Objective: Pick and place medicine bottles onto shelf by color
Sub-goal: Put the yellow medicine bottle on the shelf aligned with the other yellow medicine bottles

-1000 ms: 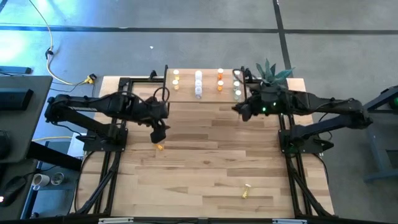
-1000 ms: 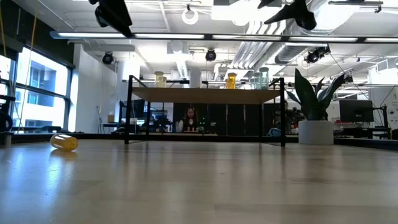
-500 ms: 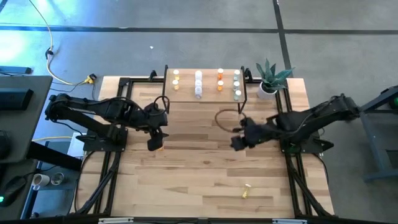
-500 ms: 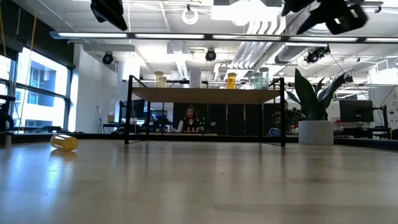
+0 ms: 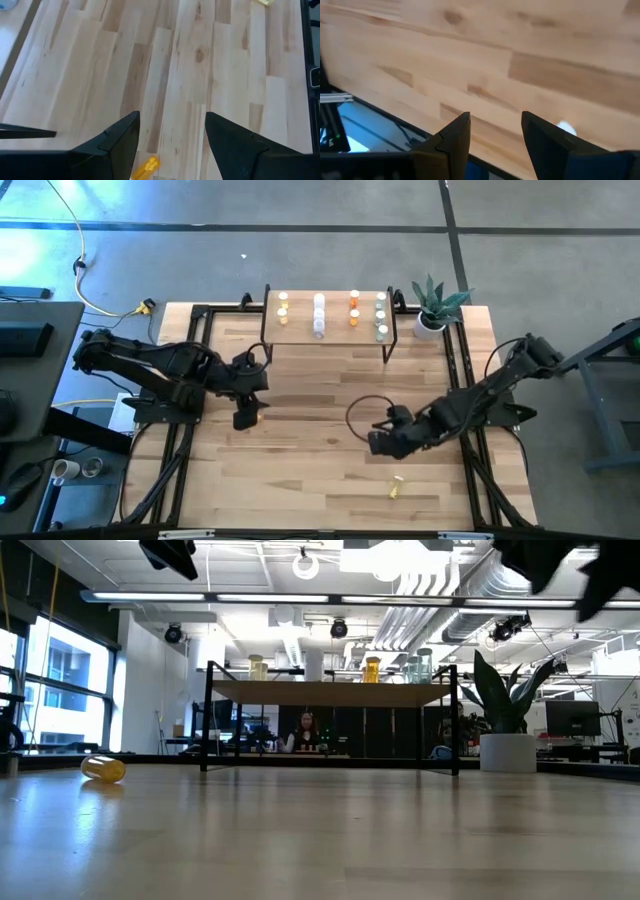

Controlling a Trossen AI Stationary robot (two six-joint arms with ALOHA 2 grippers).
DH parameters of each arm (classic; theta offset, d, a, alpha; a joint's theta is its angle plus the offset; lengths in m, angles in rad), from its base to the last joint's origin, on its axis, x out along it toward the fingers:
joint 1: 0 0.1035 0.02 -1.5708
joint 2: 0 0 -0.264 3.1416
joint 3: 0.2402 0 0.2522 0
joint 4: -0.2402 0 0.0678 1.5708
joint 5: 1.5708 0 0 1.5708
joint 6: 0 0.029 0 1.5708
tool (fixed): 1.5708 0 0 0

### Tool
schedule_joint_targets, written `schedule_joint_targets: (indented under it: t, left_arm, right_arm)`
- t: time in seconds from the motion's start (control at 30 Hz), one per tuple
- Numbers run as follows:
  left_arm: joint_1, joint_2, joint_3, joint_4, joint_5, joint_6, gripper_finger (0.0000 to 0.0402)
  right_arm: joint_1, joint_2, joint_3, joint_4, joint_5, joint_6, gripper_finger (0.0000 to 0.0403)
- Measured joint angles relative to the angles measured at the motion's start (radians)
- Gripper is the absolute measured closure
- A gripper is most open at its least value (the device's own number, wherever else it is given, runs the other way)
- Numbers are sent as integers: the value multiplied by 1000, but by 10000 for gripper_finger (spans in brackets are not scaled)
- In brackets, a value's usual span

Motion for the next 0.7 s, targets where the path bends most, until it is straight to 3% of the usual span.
schedule_joint_targets:
  t: [0.47,0.7]
  left_arm:
    - [-59,0,0,0,0,-38,186]
    - [-79,0,0,0,1,-38,186]
  right_arm:
    - [209,132,-1,26,-1,374,235]
    - [268,209,-1,51,-4,403,235]
